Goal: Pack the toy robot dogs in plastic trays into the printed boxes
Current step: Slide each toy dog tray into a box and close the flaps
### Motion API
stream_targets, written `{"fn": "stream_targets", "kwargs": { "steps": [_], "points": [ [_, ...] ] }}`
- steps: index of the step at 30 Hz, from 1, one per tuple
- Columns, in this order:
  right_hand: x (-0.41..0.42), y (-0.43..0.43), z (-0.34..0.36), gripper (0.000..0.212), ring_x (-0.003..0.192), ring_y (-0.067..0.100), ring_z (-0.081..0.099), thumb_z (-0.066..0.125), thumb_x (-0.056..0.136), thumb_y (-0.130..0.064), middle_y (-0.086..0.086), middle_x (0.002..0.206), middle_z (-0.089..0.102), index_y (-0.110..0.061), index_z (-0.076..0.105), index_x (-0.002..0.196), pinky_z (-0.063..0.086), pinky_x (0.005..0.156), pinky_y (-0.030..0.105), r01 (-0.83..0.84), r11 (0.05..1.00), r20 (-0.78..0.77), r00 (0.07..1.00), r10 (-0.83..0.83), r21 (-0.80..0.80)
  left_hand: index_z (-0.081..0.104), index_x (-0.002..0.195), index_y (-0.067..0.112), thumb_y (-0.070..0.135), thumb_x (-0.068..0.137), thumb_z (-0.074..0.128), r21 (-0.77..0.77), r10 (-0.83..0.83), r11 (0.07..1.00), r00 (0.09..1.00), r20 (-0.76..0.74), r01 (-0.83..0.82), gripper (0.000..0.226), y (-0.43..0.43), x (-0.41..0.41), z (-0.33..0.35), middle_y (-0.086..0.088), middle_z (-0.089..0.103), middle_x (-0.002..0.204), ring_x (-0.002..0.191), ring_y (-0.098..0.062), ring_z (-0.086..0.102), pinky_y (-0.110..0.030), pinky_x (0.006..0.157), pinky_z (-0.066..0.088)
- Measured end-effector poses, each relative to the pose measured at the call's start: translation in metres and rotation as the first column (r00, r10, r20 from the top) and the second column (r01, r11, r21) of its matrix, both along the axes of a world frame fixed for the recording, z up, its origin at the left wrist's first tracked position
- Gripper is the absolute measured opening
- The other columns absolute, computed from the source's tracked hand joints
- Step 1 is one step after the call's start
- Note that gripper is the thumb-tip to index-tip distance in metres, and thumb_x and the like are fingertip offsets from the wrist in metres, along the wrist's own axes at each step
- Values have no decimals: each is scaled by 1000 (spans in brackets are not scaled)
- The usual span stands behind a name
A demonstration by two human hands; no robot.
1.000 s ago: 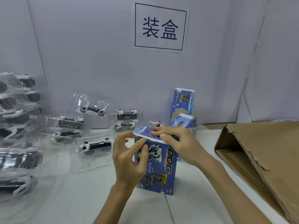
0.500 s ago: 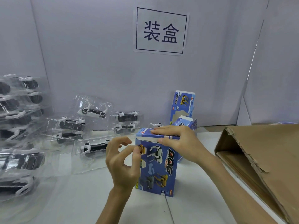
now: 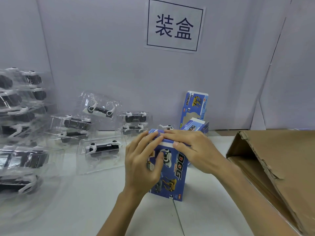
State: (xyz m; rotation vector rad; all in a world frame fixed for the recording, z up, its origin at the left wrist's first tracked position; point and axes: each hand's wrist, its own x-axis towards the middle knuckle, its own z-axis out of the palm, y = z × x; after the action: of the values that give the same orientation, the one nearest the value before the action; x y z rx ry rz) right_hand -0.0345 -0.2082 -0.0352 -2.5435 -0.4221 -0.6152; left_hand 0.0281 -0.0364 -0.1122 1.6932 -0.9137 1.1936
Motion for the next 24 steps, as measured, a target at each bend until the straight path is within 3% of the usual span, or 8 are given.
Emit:
{"fn": "stream_targets", "kwargs": {
  "steps": [2, 5, 9, 12, 15, 18, 22, 24],
  "points": [
    [-1, -1, 1, 41, 124, -20, 40, 40, 95, -49, -36, 139, 50, -61, 44, 134, 41, 109, 42, 20, 997, 13, 1000, -20, -77, 71, 122, 10, 23, 89, 61, -7, 18, 1000, 1000, 0, -18, 36, 0, 1, -1, -2, 66, 130, 128, -26, 56, -43, 105, 44],
    [-2, -3, 2, 39, 123, -25, 35, 41, 95, -48, -29, 145, 48, -64, 44, 130, 43, 109, 39, -26, 1000, -50, 998, 25, -12, 73, 118, 12, 22, 89, 63, -9, 79, 997, 995, 65, -78, 32, -1, 1, -2, -4, 67, 129, 127, -26, 57, -45, 102, 44],
    [0, -3, 0, 35, 137, -1, 41, 49, 99, -40, -23, 145, 51, -54, 54, 131, 49, 105, 37, -64, 984, -113, 990, 83, 166, 77, 110, 12, 17, 90, 63, 5, 69, 998, 989, 131, -70, 25, -6, -1, -4, -6, 66, 131, 128, -27, 58, -47, 102, 45],
    [0, -1, -5, 32, 128, 9, 54, 58, 99, -29, -22, 133, 59, -53, 60, 121, 60, 88, 39, -58, 941, -101, 990, 96, 332, 77, 107, 11, 18, 90, 63, 12, 72, 997, 993, 91, -74, 24, -8, -2, -3, -4, 66, 131, 128, -27, 58, -52, 102, 45],
    [0, 2, -12, 12, 114, 12, 65, 67, 94, -21, -13, 118, 70, -27, 63, 104, 62, 80, 33, -110, 848, 11, 993, 121, 519, 76, 109, 12, 20, 91, 61, 0, 51, 999, 996, 76, -51, 25, -11, -6, -4, 0, 66, 131, 130, -24, 57, -49, 107, 40],
    [1, 7, -21, 12, 112, 13, 66, 70, 91, -15, -10, 110, 74, -10, 59, 90, 60, 80, 30, -180, 781, 156, 982, 107, 598, 74, 113, 12, 19, 91, 60, -10, 20, 1000, 999, 49, -20, 27, -14, -9, -4, 1, 65, 132, 132, -21, 56, -44, 111, 36],
    [-2, 5, -36, 10, 125, 19, 58, 62, 89, -23, -10, 121, 69, -15, 64, 95, 56, 90, 45, -187, 746, 184, 979, 88, 639, 73, 111, 13, 20, 91, 61, -20, -5, 1000, 1000, -2, 5, 24, -13, -7, -4, 4, 65, 131, 131, -20, 56, -53, 105, 39],
    [-7, 0, -41, 17, 131, 20, 53, 58, 90, -24, -11, 128, 65, -19, 65, 104, 59, 85, 40, -194, 701, 154, 981, 120, 686, 73, 110, 13, 20, 91, 61, -23, -8, 1000, 1000, -8, 8, 24, -13, -6, -3, 5, 65, 131, 131, -19, 56, -54, 103, 39]
  ]
}}
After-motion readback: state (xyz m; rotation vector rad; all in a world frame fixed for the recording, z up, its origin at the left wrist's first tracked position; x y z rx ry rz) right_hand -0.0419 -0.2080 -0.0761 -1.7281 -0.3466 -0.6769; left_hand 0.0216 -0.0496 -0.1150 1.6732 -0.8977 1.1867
